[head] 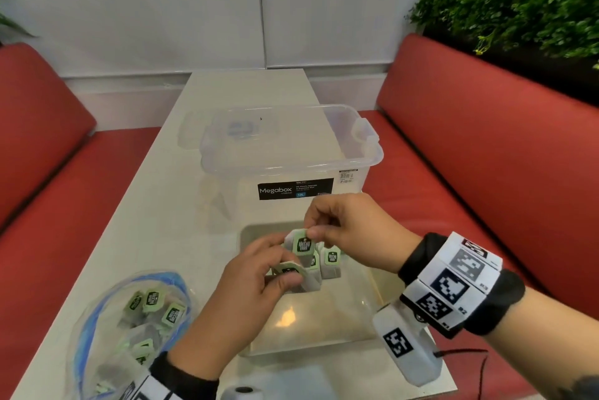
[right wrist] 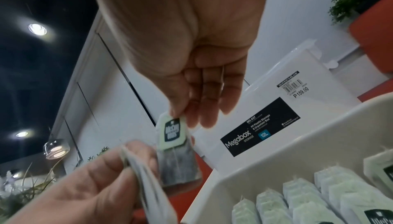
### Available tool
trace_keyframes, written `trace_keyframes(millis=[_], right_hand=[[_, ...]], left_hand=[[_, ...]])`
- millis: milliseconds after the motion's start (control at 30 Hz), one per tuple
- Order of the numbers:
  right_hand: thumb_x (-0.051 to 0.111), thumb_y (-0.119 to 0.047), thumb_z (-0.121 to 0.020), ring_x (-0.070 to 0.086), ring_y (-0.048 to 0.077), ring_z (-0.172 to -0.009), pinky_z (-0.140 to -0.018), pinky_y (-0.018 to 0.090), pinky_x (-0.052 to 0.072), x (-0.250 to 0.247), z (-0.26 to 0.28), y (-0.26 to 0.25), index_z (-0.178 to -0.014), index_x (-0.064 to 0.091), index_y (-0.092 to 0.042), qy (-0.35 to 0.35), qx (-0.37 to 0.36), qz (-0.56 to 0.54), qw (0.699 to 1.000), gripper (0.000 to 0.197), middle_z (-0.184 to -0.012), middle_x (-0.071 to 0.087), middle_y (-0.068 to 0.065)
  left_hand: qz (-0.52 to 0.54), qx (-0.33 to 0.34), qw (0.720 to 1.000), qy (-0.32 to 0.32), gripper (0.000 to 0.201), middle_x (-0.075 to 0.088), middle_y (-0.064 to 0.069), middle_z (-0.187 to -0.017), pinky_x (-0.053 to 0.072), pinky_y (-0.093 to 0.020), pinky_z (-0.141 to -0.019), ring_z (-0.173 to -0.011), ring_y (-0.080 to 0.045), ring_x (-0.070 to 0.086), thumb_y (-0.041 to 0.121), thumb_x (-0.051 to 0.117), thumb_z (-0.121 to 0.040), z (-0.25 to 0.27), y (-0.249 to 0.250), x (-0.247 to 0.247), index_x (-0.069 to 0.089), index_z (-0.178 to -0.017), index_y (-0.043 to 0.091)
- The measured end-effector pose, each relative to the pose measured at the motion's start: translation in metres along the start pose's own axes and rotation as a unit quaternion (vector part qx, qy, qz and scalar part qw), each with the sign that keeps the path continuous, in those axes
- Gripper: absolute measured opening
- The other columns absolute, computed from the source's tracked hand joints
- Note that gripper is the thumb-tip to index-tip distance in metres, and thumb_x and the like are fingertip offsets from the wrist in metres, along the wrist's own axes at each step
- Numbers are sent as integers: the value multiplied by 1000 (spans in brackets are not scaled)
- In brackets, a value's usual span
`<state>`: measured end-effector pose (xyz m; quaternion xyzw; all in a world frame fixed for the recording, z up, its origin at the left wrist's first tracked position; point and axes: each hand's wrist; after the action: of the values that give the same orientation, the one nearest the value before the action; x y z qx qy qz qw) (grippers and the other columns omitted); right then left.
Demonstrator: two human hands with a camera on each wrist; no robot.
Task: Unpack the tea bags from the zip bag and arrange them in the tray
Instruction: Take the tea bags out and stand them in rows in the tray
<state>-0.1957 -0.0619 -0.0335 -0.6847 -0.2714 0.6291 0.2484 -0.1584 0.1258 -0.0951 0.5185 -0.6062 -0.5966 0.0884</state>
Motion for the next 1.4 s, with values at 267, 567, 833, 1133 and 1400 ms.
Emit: trace_keyframes(millis=[267, 567, 833, 1133, 1400], right_hand=[[66, -18, -85, 52, -4, -63, -63, 11, 41, -3, -1, -7, -83, 57, -27, -15, -33, 47, 998, 13, -75, 59, -15], [74, -17, -77, 57, -1, -66, -65, 18, 45, -28, -14, 3, -77, 68, -25, -37, 22, 163, 986, 10, -70, 66, -12], [71, -23, -79, 55, 10, -73, -61, 22, 39, -32, -35, 40, -86, 72, -27, -145, 128, 375, 907, 8, -70, 56, -14], [58, -17, -84, 57, 23, -76, -67, 28, 46, -2, -57, 60, -93, 70, -18, -241, 132, 500, 821, 15, -94, 68, 3], [54, -17, -89, 51, 24, -69, -63, 28, 41, 11, -67, 64, -94, 66, -11, -259, 133, 563, 773, 14, -95, 67, 6]], left_hand=[[-24, 17, 999, 27, 21, 60, 19, -93, 41, -7, -69, -88, 0, 56, 20, 71, -80, 0, 5, 7, 64, -74, 39], [-23, -20, 999, 15, 24, 52, 34, -116, 42, -12, -85, -108, 9, 51, 56, 53, -68, 10, -15, 8, 63, -85, 42], [-73, -34, 996, -25, 9, 54, 32, -114, 37, -5, -80, -97, 9, 54, 29, 69, -81, 26, -35, 23, 64, -79, 36], [-65, -23, 997, -26, 25, 46, 37, -120, 42, -10, -80, -100, 14, 52, 59, 45, -76, 29, -40, 27, 55, -90, 42], [-54, -27, 997, -38, 21, 45, 38, -121, 44, -12, -73, -86, 12, 56, 54, 52, -78, 30, -39, 24, 59, -85, 36]])
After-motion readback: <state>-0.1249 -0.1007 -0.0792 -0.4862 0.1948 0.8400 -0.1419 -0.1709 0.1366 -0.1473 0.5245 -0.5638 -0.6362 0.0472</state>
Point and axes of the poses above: each hand's wrist, its own z-axis away from the middle knuckle, its own x-axis out of the palm, y = z × x
